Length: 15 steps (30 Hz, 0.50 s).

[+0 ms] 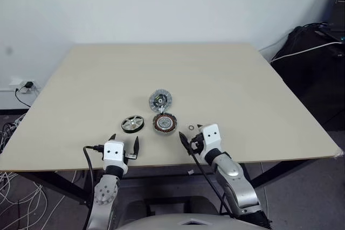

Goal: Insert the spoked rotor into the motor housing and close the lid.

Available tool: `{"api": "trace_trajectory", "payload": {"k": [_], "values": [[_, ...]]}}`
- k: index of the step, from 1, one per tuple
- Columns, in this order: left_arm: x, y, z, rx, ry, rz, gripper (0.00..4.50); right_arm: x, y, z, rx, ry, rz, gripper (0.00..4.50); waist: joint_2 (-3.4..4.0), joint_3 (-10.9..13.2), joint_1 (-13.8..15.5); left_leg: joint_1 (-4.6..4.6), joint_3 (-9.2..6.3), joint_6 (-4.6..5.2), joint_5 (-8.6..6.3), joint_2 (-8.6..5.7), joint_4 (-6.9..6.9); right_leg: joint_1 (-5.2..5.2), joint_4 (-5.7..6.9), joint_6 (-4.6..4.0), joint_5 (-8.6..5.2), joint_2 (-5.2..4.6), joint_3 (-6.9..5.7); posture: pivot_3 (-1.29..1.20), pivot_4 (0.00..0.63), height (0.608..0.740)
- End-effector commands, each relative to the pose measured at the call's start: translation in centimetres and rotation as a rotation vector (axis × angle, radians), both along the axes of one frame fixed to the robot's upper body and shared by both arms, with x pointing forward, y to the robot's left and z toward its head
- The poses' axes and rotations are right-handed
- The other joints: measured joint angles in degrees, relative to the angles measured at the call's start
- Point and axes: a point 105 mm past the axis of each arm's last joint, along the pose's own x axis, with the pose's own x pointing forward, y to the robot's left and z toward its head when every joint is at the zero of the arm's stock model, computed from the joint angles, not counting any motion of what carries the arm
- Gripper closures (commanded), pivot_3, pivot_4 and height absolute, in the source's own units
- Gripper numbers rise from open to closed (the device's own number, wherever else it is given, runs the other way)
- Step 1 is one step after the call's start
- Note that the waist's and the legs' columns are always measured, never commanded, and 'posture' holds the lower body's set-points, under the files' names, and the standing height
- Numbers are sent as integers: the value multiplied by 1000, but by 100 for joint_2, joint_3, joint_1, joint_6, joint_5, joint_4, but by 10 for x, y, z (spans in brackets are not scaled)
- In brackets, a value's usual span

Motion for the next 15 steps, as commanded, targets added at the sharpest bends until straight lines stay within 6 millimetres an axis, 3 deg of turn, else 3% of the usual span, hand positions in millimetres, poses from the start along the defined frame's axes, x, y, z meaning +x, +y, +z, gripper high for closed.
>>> {"api": "trace_trajectory", "payload": {"k": [1,15], "values": [[6,-5,16,-5,-62,-9,0,9,4,11,-26,-31,15,21,0,0,0,0,0,0,0,0,0,0,0,0,0,0,0,0,0,740],[6,-6,15,-4,-62,-7,0,42,-13,0,-65,19,-107,21,-1,-2,-13,-2,0,0,0,-7,0,-1,0,1,1,1,0,0,0,740]]}}
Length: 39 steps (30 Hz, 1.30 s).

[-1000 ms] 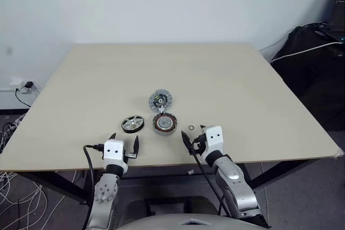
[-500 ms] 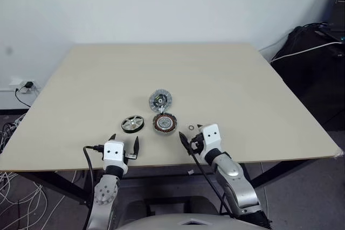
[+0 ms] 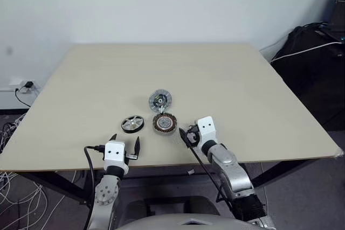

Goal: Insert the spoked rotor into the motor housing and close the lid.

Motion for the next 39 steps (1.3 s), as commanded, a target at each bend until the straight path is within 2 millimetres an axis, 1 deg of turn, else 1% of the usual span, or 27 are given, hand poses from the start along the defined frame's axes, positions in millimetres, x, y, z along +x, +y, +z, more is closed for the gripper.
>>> {"api": "trace_trajectory", "payload": {"k": [1,6,13,18,23,26,31,32,36,39], "values": [[6,-2,14,-2,-58,1,0,13,-3,11,5,-46,-19,21,1,0,-13,0,0,0,0,-1,0,0,0,0,0,1,0,0,0,740],[5,-1,13,-3,-56,6,0,19,-3,7,3,-37,-23,21,1,0,-39,0,-1,0,0,-10,0,0,0,0,0,1,0,0,0,740],[4,-1,11,-1,-52,6,0,25,3,-3,9,-6,-21,21,2,0,-39,0,-1,0,0,-9,0,1,1,1,1,1,0,0,0,740],[3,0,10,0,-50,7,0,25,6,-13,-4,19,-19,21,2,0,-44,0,-1,0,0,-8,0,1,1,2,1,1,0,0,0,740],[3,1,9,3,-50,6,0,25,6,-18,-9,28,-22,21,4,-2,-48,4,0,-1,1,-5,0,4,1,4,3,1,1,0,0,740],[3,2,8,4,-51,8,0,25,5,-18,-9,29,-26,599,4,-3,-49,5,1,-2,2,2,0,5,1,4,3,1,1,0,0,740],[3,2,7,3,-50,9,0,25,3,-17,-7,25,-36,2129,5,-3,-48,4,0,-1,1,4,0,3,2,3,3,1,1,0,0,740],[3,2,7,3,-50,8,0,25,3,-17,-6,24,-37,2523,5,-3,-47,3,0,-1,1,3,0,4,2,3,3,1,1,0,0,740],[3,2,6,2,-49,7,0,26,2,-14,0,14,-42,3767,5,-3,-41,3,0,-1,1,4,0,4,2,3,3,0,1,0,0,740],[3,2,6,2,-49,6,0,25,4,-9,9,1,-38,3798,6,-3,-41,3,0,-1,1,4,0,3,2,3,3,0,1,0,0,740]]}}
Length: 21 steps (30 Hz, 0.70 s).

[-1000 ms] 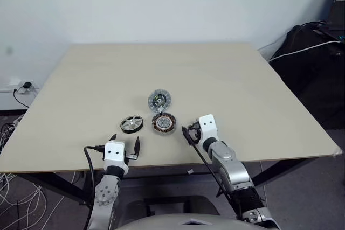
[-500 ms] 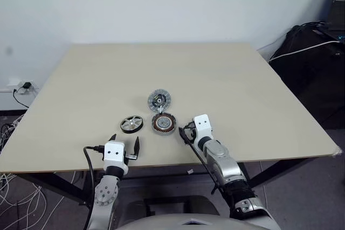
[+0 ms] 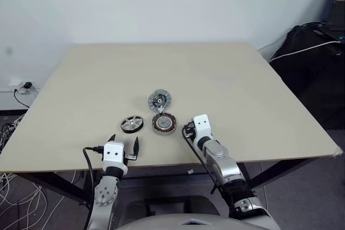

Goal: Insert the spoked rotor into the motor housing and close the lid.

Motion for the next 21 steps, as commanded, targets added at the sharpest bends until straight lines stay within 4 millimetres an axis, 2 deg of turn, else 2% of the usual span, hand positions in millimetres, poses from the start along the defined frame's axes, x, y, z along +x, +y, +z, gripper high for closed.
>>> {"api": "trace_trajectory", "payload": {"k": [1,8,11,15,21], "values": [[4,-1,7,-2,-41,-3,0,5,1,18,17,-63,-4,3798,1,0,-1,-1,-1,0,0,0,0,-1,0,0,0,0,0,0,0,740],[3,-1,7,-4,-39,-1,0,7,18,67,65,-226,48,3798,8,5,-9,-7,0,0,0,1,0,-8,0,0,0,0,0,0,0,740],[4,-1,6,-5,-38,-4,0,6,31,82,84,-263,90,3798,7,5,-4,-5,-2,0,0,1,0,-6,0,0,0,1,-2,0,0,740],[4,-2,6,-8,-38,-8,0,5,55,88,106,-263,171,3798,6,5,-4,-5,-2,0,0,1,0,-6,0,0,0,0,-1,0,0,740],[4,-3,7,-10,-37,-5,0,3,81,79,96,-222,274,3798,5,4,-3,-5,-2,0,0,0,0,-6,0,0,0,1,-2,0,0,740]]}}
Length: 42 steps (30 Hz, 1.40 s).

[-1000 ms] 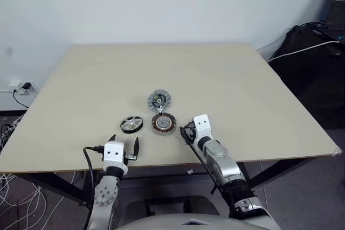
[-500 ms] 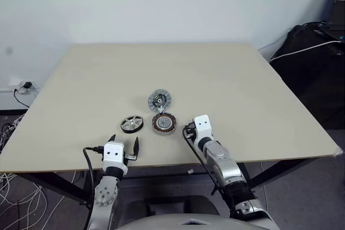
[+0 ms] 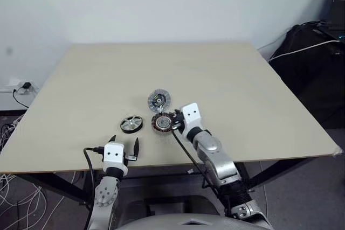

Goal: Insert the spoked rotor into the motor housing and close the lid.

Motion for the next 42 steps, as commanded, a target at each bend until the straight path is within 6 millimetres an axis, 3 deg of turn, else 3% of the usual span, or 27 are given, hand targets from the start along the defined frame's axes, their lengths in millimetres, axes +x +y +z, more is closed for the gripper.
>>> {"api": "trace_trajectory", "payload": {"k": [1,15,31,39,42], "values": [[4,-3,10,-8,-47,-2,0,3,15,3,-7,-14,53,3798,-1,0,2,0,0,0,0,0,0,1,0,0,0,0,-1,0,0,740],[1,-2,13,-3,-52,11,0,14,22,-20,-24,45,63,3798,1,1,-5,-1,3,-2,0,-1,0,-1,1,0,0,1,-1,0,0,740],[1,-4,17,0,-56,3,0,20,23,-28,-43,64,58,3798,3,2,-9,-1,3,-2,0,1,0,-1,1,0,0,1,-1,0,0,740],[1,-6,18,1,-55,-3,0,22,22,-21,-24,28,52,1309,5,4,-11,-1,3,-2,0,2,0,-2,1,0,0,1,-1,0,0,740],[1,-5,19,1,-55,-1,0,20,21,-8,25,-12,62,1309,6,5,-9,-1,3,-2,0,2,0,-2,1,0,0,0,-1,0,0,740]]}}
